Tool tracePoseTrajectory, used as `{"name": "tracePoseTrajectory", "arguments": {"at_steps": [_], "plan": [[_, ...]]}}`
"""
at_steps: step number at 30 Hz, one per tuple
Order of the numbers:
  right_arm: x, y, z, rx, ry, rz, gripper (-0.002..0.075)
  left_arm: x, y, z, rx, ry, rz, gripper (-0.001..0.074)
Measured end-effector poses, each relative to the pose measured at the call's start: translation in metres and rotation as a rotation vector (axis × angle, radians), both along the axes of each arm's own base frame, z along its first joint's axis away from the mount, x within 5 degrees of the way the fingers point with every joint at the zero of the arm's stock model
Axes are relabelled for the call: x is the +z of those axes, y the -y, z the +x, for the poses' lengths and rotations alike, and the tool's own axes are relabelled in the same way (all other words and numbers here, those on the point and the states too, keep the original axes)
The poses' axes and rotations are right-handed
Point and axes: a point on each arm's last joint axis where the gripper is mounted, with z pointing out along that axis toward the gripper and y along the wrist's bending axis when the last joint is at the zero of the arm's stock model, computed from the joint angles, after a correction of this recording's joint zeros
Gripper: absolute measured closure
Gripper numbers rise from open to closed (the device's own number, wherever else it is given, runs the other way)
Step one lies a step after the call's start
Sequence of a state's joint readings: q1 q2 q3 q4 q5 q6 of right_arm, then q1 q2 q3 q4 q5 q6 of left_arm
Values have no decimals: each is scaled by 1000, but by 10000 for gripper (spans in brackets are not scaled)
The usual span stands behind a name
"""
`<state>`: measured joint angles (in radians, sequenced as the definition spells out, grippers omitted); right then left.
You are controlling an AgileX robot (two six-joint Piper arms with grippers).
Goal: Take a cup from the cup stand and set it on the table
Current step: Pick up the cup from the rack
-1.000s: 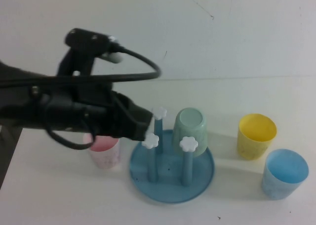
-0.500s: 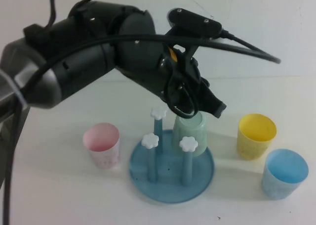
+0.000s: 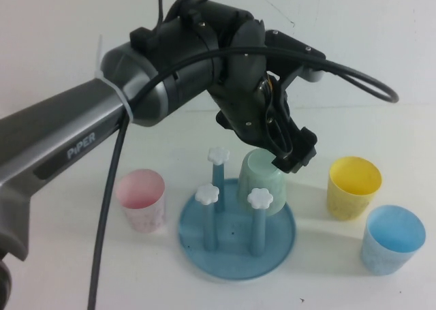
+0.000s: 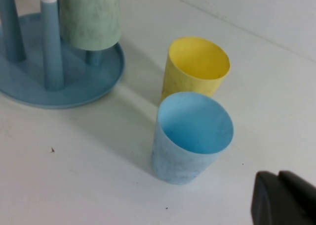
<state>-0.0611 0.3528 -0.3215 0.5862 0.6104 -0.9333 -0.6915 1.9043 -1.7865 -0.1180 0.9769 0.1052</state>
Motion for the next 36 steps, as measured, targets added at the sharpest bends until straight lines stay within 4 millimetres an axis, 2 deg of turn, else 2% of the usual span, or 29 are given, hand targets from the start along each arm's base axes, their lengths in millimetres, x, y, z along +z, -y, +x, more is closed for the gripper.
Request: {"name": "tracePoseTrajectory", "arguments": {"at_steps": [5, 15, 18, 21, 25, 30, 36], "plan": [[-2, 0, 0, -5, -1, 4, 729, -19, 0, 9, 27, 0, 73, 43], [-1, 0, 1, -11, 8, 10, 728, -37, 3, 13, 39, -52, 118, 45], [-1, 0, 1, -11, 8, 10, 729, -38, 2, 12, 38, -66, 130, 99], [-1, 0, 1, -11, 8, 10, 729, -37, 1, 11, 37, -74, 137, 211], [-1, 0, 1, -11, 8, 10, 728, -35, 1, 11, 41, -75, 135, 220], [-1, 1, 1, -15, 13, 10, 729, -17, 2, 11, 40, -72, 121, 220], [1, 0, 2, -15, 32, 29, 729, 32, 4, 8, 31, -41, 46, 220]]}}
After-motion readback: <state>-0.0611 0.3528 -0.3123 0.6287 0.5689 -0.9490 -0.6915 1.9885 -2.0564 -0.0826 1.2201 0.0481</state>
